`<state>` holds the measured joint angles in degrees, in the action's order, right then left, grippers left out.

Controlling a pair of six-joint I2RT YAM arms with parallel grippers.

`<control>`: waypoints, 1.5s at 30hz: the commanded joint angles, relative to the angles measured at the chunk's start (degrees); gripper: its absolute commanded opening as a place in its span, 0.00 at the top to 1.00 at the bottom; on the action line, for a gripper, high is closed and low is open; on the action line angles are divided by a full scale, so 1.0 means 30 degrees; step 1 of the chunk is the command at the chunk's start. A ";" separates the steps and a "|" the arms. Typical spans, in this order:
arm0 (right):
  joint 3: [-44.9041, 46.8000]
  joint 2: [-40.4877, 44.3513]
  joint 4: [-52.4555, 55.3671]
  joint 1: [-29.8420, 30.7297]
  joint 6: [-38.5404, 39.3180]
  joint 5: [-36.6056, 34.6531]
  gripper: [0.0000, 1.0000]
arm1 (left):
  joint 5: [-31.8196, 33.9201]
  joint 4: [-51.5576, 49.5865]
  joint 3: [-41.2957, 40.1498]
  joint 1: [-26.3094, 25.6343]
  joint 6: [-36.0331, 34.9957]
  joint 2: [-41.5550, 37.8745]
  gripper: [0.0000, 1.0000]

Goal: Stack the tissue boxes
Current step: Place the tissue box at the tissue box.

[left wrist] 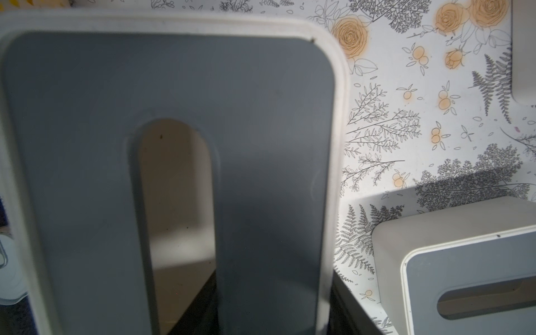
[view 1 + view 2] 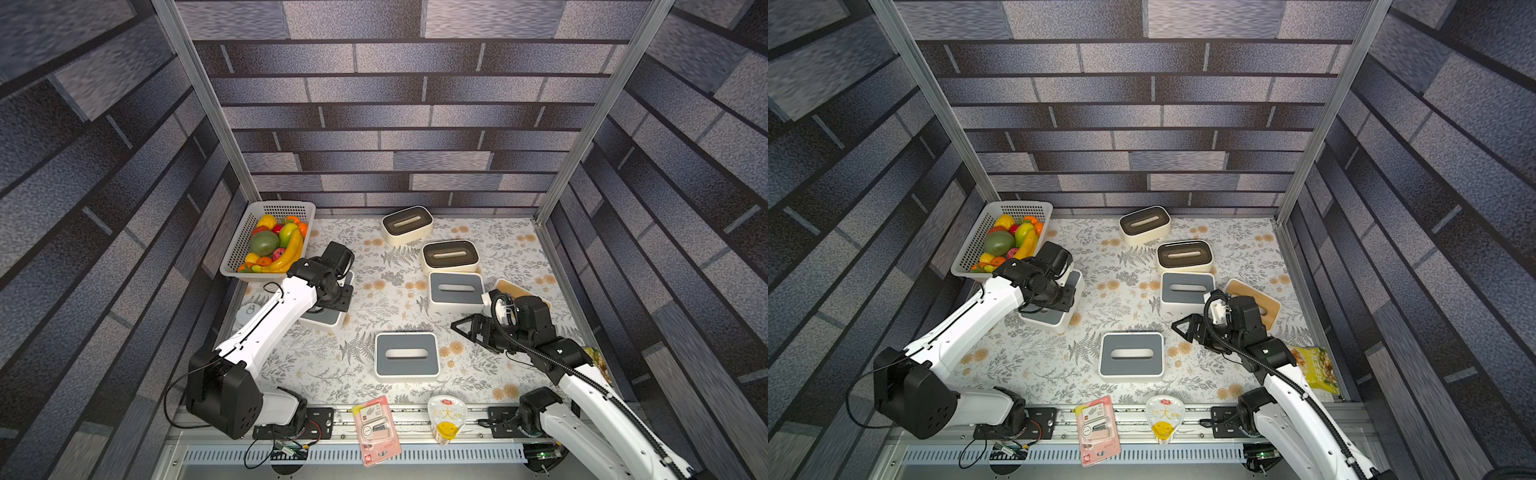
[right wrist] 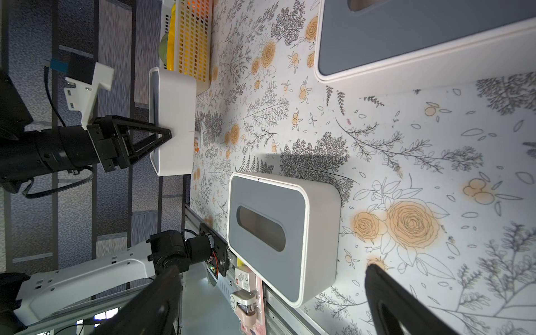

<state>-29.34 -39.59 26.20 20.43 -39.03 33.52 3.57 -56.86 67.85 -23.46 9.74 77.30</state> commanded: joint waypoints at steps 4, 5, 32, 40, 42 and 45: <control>0.0094 0.1186 0.1882 -0.0102 -0.0409 0.0509 0.00 | 0.0555 -0.1036 -0.0581 -0.0611 0.1915 -0.1986 0.53; 0.0020 0.1388 0.2196 -0.0110 -0.0411 0.0493 0.00 | 0.0595 -0.1160 -0.0673 -0.0792 0.2241 -0.2204 0.53; -0.0732 0.2662 0.6545 -0.0084 0.1915 0.2066 0.00 | 0.0198 -0.0217 0.0109 -0.7974 -0.1598 -0.2143 0.51; -0.0778 0.2475 0.7492 -0.0071 0.2822 0.2430 0.00 | -0.0874 -0.0770 0.0965 -0.8970 -0.5273 -0.0961 0.50; -0.0722 0.2718 0.7501 -0.0092 0.2827 0.2474 0.00 | -0.1291 -0.0721 0.0922 -0.9259 -0.6173 -0.0893 0.50; -0.0641 0.3163 0.7658 -0.0072 0.2833 0.2709 0.00 | -0.1719 -0.0554 0.0670 -0.9900 -0.7475 -0.1031 0.49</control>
<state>-30.48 -31.33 47.09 20.45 -31.75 40.10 0.38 -59.16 68.82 -51.79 -5.85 74.74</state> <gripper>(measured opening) 0.999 0.509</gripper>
